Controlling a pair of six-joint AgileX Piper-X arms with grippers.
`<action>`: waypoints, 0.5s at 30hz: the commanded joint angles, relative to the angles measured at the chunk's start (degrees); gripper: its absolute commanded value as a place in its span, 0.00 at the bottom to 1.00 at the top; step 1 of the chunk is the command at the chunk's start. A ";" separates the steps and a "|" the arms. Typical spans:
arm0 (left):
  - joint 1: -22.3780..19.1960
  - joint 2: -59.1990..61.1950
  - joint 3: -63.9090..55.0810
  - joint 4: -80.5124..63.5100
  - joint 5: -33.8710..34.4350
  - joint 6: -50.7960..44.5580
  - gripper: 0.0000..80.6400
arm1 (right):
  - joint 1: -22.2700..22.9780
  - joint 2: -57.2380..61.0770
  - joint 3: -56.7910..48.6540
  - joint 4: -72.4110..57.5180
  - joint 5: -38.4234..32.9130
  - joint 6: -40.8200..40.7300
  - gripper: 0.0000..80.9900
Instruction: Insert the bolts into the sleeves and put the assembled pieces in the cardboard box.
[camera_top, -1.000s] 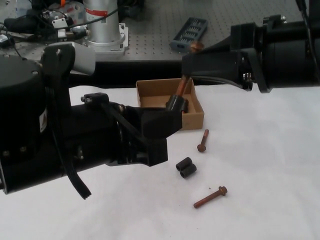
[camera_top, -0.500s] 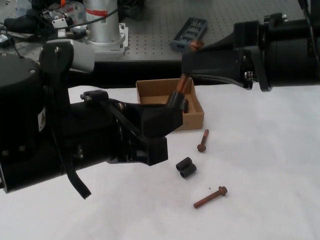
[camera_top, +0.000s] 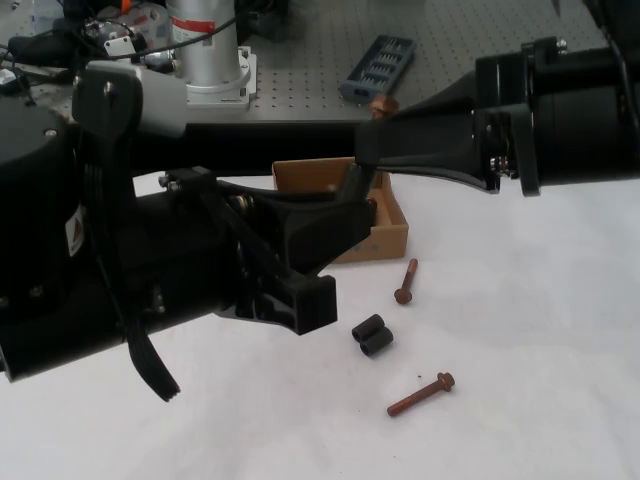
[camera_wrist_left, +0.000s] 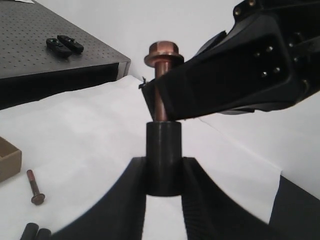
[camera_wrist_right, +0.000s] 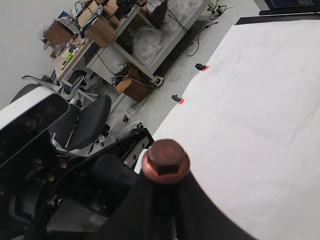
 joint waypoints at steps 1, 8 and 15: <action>0.46 -0.24 -0.68 -1.21 -3.58 0.67 0.01 | 0.35 -0.88 -0.08 -0.09 -4.37 -0.26 0.03; 0.46 -0.24 -0.68 -3.43 -3.50 2.75 0.01 | 0.35 -0.88 -0.08 1.02 1.64 -1.22 0.51; 0.46 -0.24 -0.68 -5.09 -3.76 2.78 0.01 | 0.23 -0.88 -0.08 1.21 2.21 -1.22 0.50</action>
